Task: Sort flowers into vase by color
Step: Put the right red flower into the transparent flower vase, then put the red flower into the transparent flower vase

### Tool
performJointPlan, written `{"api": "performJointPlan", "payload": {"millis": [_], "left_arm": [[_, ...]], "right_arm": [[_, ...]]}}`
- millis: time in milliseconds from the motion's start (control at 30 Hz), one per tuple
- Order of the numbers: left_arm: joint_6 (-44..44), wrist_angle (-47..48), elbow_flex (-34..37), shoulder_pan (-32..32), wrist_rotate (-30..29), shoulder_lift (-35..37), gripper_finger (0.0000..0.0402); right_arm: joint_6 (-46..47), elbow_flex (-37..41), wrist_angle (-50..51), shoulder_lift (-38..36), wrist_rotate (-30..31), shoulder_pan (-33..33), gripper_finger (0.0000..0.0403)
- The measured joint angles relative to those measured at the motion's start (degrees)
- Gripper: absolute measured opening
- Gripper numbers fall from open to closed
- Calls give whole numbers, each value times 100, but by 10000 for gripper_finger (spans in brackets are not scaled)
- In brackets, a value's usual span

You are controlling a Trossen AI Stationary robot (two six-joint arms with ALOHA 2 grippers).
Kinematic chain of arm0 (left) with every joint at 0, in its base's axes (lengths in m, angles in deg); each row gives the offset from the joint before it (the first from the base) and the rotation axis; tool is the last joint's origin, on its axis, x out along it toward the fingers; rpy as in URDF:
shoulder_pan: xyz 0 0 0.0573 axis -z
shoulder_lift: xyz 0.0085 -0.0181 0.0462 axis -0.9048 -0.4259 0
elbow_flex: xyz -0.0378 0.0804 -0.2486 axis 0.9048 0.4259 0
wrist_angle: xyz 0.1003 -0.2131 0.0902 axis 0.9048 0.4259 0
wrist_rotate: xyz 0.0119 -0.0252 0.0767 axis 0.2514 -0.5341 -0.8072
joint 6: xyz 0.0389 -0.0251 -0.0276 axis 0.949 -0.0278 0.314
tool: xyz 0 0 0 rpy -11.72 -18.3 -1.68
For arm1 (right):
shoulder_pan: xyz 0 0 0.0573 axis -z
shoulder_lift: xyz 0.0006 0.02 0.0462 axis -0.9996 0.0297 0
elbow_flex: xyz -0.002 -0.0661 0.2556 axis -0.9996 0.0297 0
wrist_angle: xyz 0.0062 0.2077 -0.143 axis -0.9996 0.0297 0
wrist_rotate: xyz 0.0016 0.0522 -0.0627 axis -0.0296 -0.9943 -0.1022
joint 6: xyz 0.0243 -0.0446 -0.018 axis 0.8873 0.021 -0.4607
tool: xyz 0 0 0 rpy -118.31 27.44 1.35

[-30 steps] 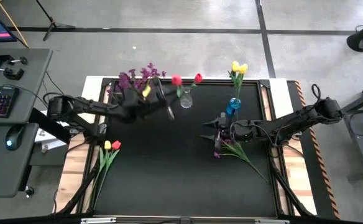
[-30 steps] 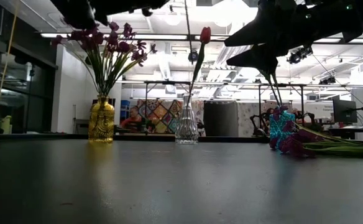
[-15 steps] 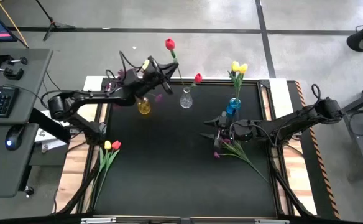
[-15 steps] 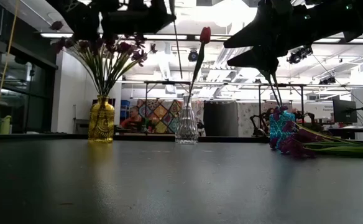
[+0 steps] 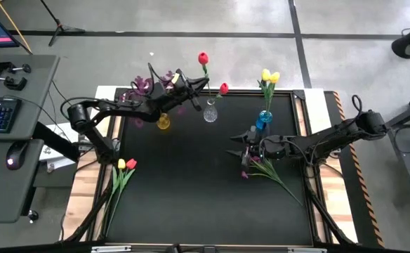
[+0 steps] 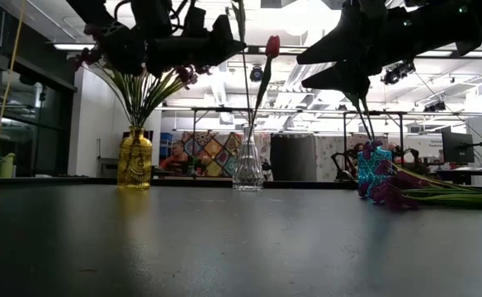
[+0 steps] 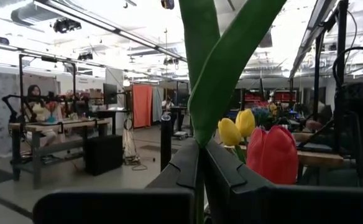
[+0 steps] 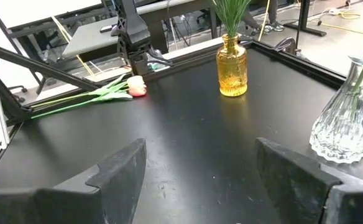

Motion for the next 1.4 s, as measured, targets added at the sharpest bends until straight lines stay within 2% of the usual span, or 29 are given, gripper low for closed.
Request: {"api": "performJointPlan", "payload": {"millis": [233, 467, 600, 767, 1067, 1400], "left_arm": [[0, 63, -2, 4, -4, 15, 0], [-153, 530, -2, 4, -9, 17, 10], [-212, 544, -2, 4, 39, 19, 37], [-214, 659, -2, 33, 94, 138, 92], [-356, 2045, -2, 63, 79, 962, 181], [-249, 3127, -2, 79, 94, 2139, 200]], "right_arm": [[-25, 0, 10, 0, -2, 0, 286], [-13, 0, 39, 0, -4, 0, 286], [16, 0, 39, 0, -4, 0, 286], [17, 0, 39, 0, -6, 0, 286], [31, 0, 39, 0, -6, 0, 286], [149, 0, 39, 0, -8, 0, 286]]}}
